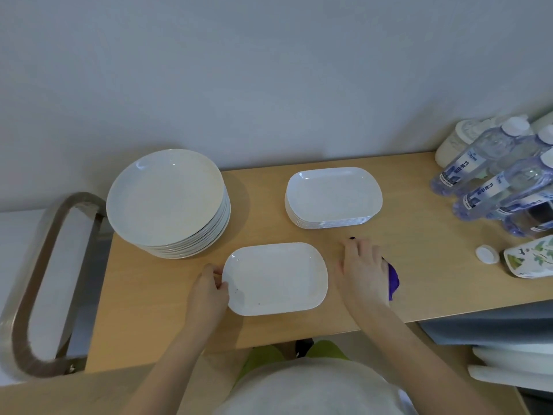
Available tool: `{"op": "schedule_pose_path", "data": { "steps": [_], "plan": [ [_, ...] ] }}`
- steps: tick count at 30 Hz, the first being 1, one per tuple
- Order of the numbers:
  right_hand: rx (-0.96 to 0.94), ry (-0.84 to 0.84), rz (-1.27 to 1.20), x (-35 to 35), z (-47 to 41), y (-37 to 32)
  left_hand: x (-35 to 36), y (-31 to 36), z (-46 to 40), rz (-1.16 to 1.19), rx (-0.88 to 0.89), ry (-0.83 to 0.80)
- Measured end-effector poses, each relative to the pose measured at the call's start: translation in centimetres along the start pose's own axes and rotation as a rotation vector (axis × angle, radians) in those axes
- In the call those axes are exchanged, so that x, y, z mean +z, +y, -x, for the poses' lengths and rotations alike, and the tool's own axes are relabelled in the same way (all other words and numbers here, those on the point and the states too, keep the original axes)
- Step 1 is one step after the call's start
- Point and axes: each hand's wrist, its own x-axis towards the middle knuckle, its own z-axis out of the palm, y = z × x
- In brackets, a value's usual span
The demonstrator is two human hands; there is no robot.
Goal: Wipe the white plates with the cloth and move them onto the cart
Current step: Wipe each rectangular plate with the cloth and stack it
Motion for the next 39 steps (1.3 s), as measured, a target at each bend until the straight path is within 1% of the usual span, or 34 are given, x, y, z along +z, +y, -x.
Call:
{"op": "schedule_pose_path", "data": {
  "steps": [1, 2, 4, 5, 6, 8, 9, 12, 13, 15, 16, 19, 21, 23, 24, 26, 29, 31, 35, 39],
  "plan": [
    [0.073, 0.029, 0.007, -0.3, 0.0, 0.7, 0.0, -0.1, 0.0, 0.014, 0.003, -0.002],
    [0.132, -0.030, 0.047, -0.3, -0.1, 1.4, 0.0, -0.2, 0.0, 0.030, 0.008, -0.004],
    [0.206, -0.223, 0.094, -0.2, -0.2, 2.4, -0.1, -0.4, 0.0, 0.082, 0.014, -0.002],
    [0.234, -0.284, 0.098, 0.0, -0.3, 2.9, -0.2, -0.5, 0.0, 0.114, 0.010, 0.003],
    [0.242, -0.302, 0.099, 0.2, -0.4, 3.3, -0.3, -0.7, 0.0, 0.142, 0.007, 0.010],
    [0.254, -0.281, 0.077, 0.3, -0.9, 3.7, -0.4, -1.0, 0.0, 0.173, 0.011, 0.019],
    [0.285, -0.271, 0.012, 0.0, -1.3, 3.8, -0.5, -1.1, 0.0, 0.178, 0.015, 0.016],
    [0.393, -0.262, -0.288, -1.2, -2.0, 3.4, -0.6, -1.1, -0.1, 0.190, 0.013, -0.023],
    [0.386, -0.229, -0.345, -1.7, -1.7, 2.9, -0.7, -1.2, -0.1, 0.198, 0.007, -0.039],
    [0.311, -0.159, -0.436, -2.8, -0.9, 1.5, -0.7, -1.2, -0.1, 0.213, 0.001, -0.059],
    [0.269, -0.155, -0.503, -3.4, -0.5, 0.3, -0.7, -1.3, -0.1, 0.219, -0.002, -0.064],
    [0.150, -0.273, -0.703, -4.3, 0.2, -4.2, -0.8, -1.3, 0.0, 0.247, -0.014, -0.083],
    [0.023, -0.329, -0.655, -3.5, 0.6, -7.2, -0.8, -1.2, 0.2, 0.264, -0.008, -0.100],
    [-0.110, -0.339, -0.504, -1.8, 1.2, -9.8, -0.9, -1.1, 0.3, 0.264, 0.012, -0.123],
    [-0.152, -0.365, -0.458, -0.7, 1.6, -11.0, -1.0, -1.1, 0.3, 0.260, 0.020, -0.133],
    [-0.196, -0.429, -0.451, 1.2, 2.6, -12.9, -1.1, -1.1, 0.2, 0.277, 0.001, -0.149],
    [-0.209, -0.417, -0.415, 3.4, 3.9, -14.1, -1.3, -0.9, 0.1, 0.449, -0.125, -0.185],
    [-0.227, -0.377, -0.355, 4.2, 4.2, -13.9, -1.4, -0.8, 0.1, 0.504, -0.162, -0.181],
    [-0.262, -0.342, -0.156, 4.0, 3.7, -11.2, -1.2, -0.4, 0.3, 0.477, -0.117, -0.143],
    [-0.148, -0.227, -0.078, 3.3, 2.9, -6.6, -1.3, -0.1, 0.5, 0.482, -0.103, -0.142]
  ]
}}
